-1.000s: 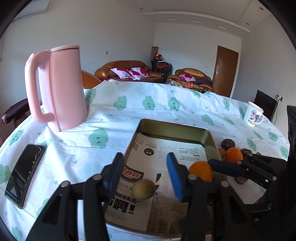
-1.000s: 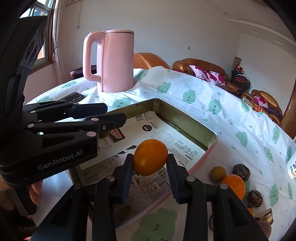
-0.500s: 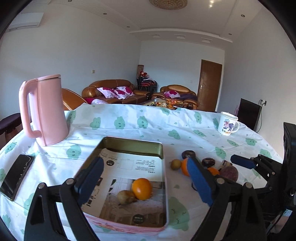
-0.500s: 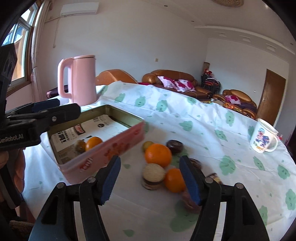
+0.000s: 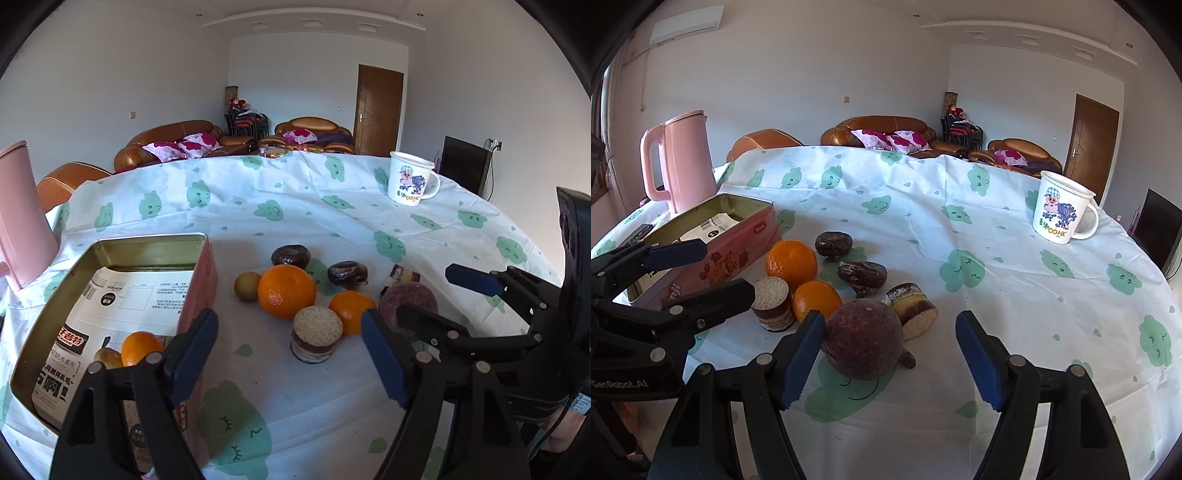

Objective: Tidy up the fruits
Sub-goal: 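Grasp the purple passion fruit with the right tool while the left tool grasps a round pastry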

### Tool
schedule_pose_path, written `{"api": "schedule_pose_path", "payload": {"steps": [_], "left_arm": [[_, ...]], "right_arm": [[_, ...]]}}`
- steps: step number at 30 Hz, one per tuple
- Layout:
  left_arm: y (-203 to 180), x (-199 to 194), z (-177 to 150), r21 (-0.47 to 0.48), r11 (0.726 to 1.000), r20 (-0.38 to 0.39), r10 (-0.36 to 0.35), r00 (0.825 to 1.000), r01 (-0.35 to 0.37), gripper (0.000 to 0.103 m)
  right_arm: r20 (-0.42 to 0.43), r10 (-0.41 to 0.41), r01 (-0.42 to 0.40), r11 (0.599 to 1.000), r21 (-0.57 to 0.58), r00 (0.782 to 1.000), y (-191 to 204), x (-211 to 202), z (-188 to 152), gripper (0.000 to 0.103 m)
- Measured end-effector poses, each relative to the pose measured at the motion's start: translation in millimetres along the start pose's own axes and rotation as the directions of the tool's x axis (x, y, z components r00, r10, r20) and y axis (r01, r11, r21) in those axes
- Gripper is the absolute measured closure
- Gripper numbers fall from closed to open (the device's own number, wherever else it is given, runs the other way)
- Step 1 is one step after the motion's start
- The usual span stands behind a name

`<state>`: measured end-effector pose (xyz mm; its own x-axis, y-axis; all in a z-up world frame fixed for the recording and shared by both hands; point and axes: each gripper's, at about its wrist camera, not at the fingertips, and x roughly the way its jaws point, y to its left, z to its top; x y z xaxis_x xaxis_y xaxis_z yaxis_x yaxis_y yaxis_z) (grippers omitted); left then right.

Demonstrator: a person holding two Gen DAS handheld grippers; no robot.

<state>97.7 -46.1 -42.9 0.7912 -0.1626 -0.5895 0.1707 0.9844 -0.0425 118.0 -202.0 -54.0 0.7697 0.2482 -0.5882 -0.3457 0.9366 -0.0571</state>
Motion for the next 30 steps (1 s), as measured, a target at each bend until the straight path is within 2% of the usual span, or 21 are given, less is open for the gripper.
{"api": "schedule_pose_path", "payload": {"steps": [9,12,13,16,21,26,28,29,30], "left_arm": [[-1,8,-4,0.011,1.0,-0.05,-0.016,0.999,0.017,0.031],[5,7,-5,-0.006,0.999,-0.05,-0.032,0.998,0.032,0.031],[5,8,-6,-0.009,0.999,-0.055,-0.041,0.998,0.04,0.031],[2,10,-6,0.002,0.999,-0.068,-0.042,0.997,0.042,0.031],[-4,13,-5,0.024,0.999,-0.084,-0.035,0.996,0.037,0.031],[-11,23,0,0.052,0.998,-0.126,-0.013,0.992,0.02,0.034],[-13,26,2,0.062,0.998,-0.138,-0.01,0.99,0.019,0.041],[-14,28,2,0.07,0.997,-0.148,-0.008,0.989,0.018,0.052],[-16,31,2,0.081,0.997,-0.161,0.001,0.987,0.012,0.054]], "right_arm": [[-0.041,0.097,-0.098,0.995,-0.018,0.994,-2,2,-3,0.031],[-0.065,0.157,-0.161,0.985,-0.055,0.985,4,5,-5,0.045],[-0.075,0.166,-0.171,0.983,-0.064,0.983,6,6,-5,0.046],[-0.061,0.17,-0.174,0.983,-0.065,0.984,6,5,-6,0.052],[0.025,0.127,-0.128,0.991,0.036,0.992,-13,-8,-7,0.052],[0.046,0.107,-0.109,0.993,0.041,0.993,-14,-10,-6,0.052],[0.048,0.115,-0.118,0.991,0.057,0.992,-17,-10,-6,0.052],[0.048,0.118,-0.12,0.991,0.06,0.992,-18,-10,-6,0.052],[0.049,0.117,-0.119,0.991,0.059,0.992,-18,-10,-6,0.052]]}}
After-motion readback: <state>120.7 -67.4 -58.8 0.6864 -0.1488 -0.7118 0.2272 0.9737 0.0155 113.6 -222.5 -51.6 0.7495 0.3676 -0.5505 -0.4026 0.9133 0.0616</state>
